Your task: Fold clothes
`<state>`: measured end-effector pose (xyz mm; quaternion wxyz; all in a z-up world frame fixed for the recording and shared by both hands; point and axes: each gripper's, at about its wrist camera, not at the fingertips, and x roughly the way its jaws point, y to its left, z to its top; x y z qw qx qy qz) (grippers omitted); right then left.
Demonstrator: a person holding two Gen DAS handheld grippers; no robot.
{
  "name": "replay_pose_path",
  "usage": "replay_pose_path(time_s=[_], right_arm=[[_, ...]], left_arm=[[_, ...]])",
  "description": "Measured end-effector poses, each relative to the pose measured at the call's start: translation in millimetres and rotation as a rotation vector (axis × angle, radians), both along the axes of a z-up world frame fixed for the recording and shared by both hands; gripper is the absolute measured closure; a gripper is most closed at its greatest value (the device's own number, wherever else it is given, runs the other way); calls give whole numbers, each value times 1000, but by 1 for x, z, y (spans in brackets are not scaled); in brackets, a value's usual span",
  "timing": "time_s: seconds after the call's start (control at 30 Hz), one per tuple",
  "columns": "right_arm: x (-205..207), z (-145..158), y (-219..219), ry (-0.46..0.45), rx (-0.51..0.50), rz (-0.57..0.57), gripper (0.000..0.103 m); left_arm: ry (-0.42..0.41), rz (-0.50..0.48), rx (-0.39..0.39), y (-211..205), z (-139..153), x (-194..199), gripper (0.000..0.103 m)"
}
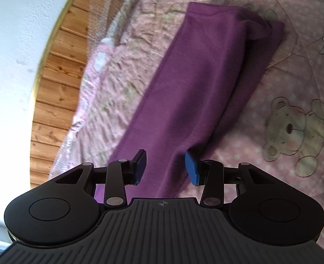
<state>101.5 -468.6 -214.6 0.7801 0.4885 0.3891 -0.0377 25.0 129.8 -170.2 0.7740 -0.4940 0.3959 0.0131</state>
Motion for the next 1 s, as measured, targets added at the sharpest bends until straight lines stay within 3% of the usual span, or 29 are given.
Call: replay_pose_path(time_s=[0.17,0.23,0.3,0.4,0.43,0.5,0.6,0.73,1.0], right_arm=[[-3,-1,-14,-7,-3,-73,60],[-4,1,-19,-13,-11,-110,59],[8,2,-15,-28,20,-28,59],[17,4,-20,-19,-4,-11,60],[15,1,-28,-4,5,-58,60],[11,-5,-41,21,41,-120,61],[6,-4,-45,34,12,-83,62],[-9,-8,-54,35,13,-163,61],[-3,-6,-62,34,-4,-125,60]], left_arm=[[4,0,34,-14,-2,5,76],[-24,8,49,-12,2,6,95],[-57,41,22,-4,5,7,97],[-55,52,6,1,3,11,97],[-45,48,0,0,1,11,97],[-24,38,-13,-5,-3,12,85],[16,8,-9,-17,-7,15,74],[30,-8,10,-19,-9,17,75],[71,60,-8,2,-9,4,75]])
